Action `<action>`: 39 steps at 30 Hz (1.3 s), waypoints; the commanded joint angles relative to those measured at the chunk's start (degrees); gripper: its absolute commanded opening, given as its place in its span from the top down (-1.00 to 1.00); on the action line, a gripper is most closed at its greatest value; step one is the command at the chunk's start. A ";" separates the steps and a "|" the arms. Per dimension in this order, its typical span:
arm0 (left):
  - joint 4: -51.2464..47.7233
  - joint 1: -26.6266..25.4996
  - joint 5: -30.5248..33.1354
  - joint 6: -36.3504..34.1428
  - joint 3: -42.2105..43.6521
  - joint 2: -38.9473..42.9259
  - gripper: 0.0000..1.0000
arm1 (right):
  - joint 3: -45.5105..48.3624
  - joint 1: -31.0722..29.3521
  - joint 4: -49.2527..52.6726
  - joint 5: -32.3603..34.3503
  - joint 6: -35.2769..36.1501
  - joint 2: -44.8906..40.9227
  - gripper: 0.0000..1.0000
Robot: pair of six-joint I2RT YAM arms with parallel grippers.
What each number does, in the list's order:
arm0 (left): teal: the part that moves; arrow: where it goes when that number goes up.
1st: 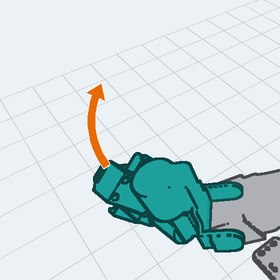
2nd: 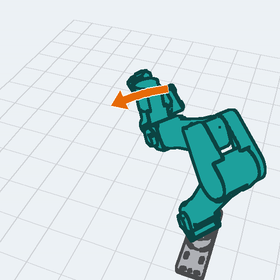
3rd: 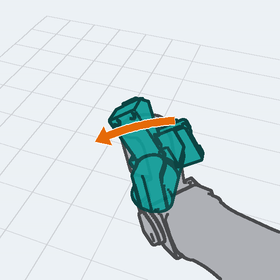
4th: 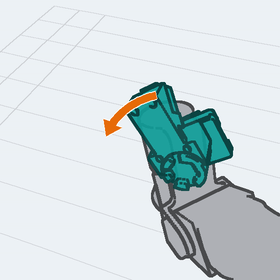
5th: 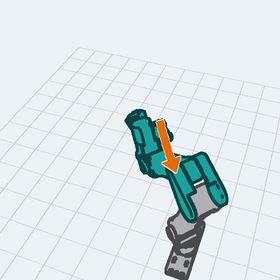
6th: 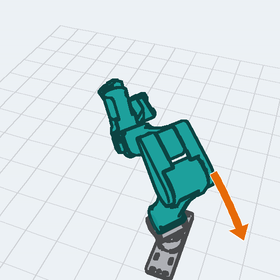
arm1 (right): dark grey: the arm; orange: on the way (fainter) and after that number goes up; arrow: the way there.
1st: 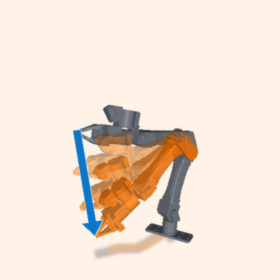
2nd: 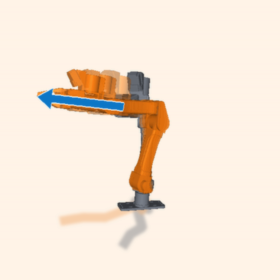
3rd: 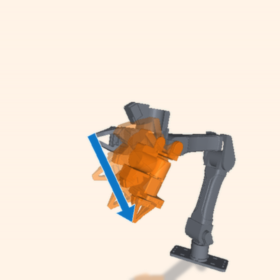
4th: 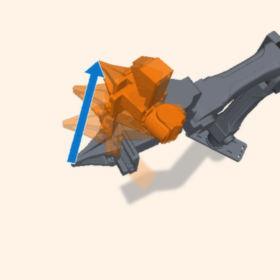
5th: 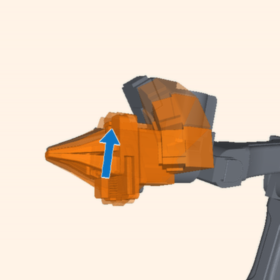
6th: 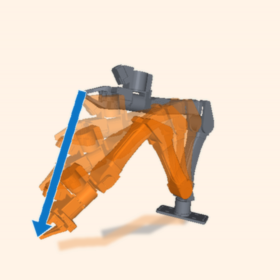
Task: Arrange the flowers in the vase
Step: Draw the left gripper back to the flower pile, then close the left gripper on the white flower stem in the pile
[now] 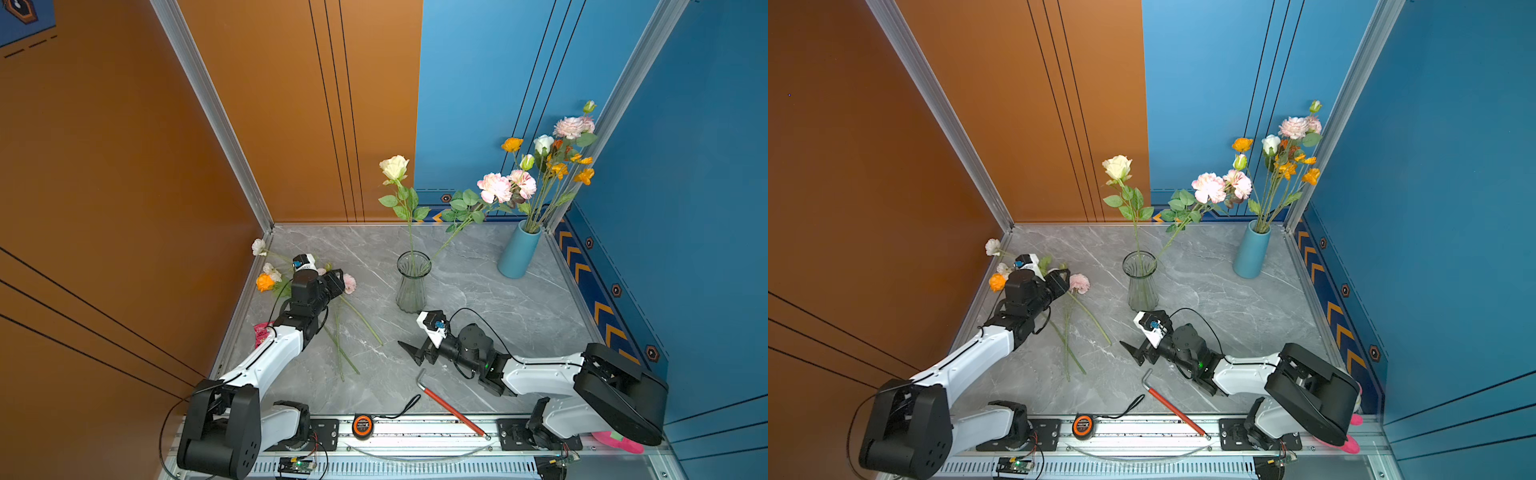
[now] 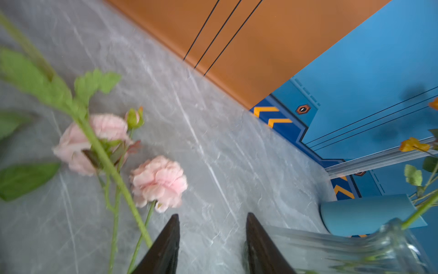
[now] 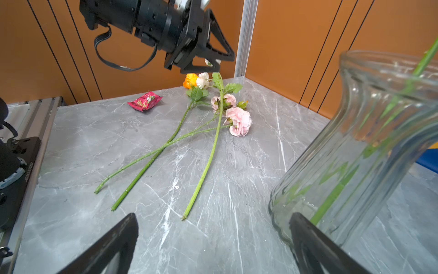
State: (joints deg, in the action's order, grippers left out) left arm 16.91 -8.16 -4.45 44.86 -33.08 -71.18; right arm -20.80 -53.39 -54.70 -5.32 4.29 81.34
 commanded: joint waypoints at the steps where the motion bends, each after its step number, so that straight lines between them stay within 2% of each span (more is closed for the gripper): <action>1: 3.81 0.80 -3.34 12.62 2.80 -2.29 0.12 | -1.42 -0.21 -0.87 0.60 -0.41 0.22 -1.00; 6: 7.16 1.39 1.09 19.70 6.97 -4.83 0.21 | -1.40 0.20 0.38 1.80 0.89 -0.04 -1.00; 22: 9.11 2.80 2.71 19.47 4.83 -11.71 0.43 | -1.53 0.77 0.91 1.07 0.76 -0.30 -1.00; 39: 9.81 1.17 5.13 20.87 0.95 -18.74 0.57 | -1.77 0.92 1.65 0.39 0.76 -0.46 -1.00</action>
State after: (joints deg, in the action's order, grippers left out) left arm 26.41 -6.46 -1.04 65.25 -30.74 -88.60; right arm -21.17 -52.82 -54.46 -4.49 4.54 81.56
